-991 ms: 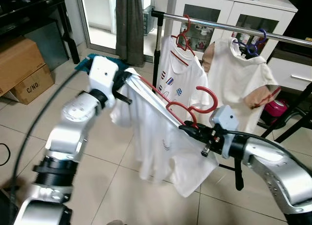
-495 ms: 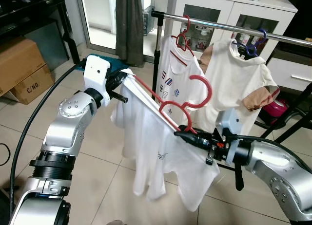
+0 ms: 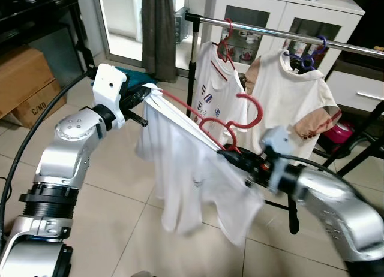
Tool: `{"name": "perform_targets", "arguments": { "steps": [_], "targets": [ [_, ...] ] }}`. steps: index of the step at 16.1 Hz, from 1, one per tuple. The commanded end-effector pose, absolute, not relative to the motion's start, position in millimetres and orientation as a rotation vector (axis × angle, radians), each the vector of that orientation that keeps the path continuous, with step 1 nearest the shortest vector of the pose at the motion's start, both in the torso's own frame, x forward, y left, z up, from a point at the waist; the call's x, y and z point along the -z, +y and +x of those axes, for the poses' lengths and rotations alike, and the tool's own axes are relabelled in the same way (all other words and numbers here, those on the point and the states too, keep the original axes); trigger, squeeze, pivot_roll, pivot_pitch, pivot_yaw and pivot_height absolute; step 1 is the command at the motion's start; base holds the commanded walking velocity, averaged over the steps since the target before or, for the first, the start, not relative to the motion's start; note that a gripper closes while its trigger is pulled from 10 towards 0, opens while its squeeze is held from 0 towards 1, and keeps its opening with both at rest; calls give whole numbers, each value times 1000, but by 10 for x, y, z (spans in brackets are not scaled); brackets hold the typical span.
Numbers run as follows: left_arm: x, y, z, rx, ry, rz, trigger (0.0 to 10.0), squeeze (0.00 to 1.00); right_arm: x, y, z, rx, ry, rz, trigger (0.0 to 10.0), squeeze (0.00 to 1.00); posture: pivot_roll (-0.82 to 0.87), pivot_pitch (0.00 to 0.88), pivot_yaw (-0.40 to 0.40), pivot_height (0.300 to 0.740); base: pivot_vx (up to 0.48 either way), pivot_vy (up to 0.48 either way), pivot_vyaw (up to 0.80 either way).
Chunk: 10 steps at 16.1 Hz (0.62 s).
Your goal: Hang hanger
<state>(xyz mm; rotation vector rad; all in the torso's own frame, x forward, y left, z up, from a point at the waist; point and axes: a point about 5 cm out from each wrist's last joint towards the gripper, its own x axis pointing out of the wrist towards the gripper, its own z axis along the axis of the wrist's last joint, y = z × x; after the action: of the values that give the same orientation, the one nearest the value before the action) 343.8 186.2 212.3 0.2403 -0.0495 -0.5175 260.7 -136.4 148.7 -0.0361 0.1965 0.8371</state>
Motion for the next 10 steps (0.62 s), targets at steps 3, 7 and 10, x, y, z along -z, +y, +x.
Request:
{"name": "perform_targets", "arguments": {
  "steps": [3, 7, 10],
  "targets": [
    [-2178, 1792, 3397, 582, -51, 331, 0, 0, -1393, -1429, 2676, -777, 258, -102, 0, 0, -77, 0, -47, 740, 0, 0, 0],
    [-2306, 1924, 3430, 540, -63, 346, 0, 0, -1101, -1552, 2510, -941, 438, -412, 0, 0, -65, 0, -46, 740, 0, 0, 0],
    [-2334, 2034, 3433, 529, -52, 378, 0, 0, -1016, -1757, 2446, -965, 546, -475, 0, 0, -66, 0, -50, 740, 0, 0, 0]
  ]
}}
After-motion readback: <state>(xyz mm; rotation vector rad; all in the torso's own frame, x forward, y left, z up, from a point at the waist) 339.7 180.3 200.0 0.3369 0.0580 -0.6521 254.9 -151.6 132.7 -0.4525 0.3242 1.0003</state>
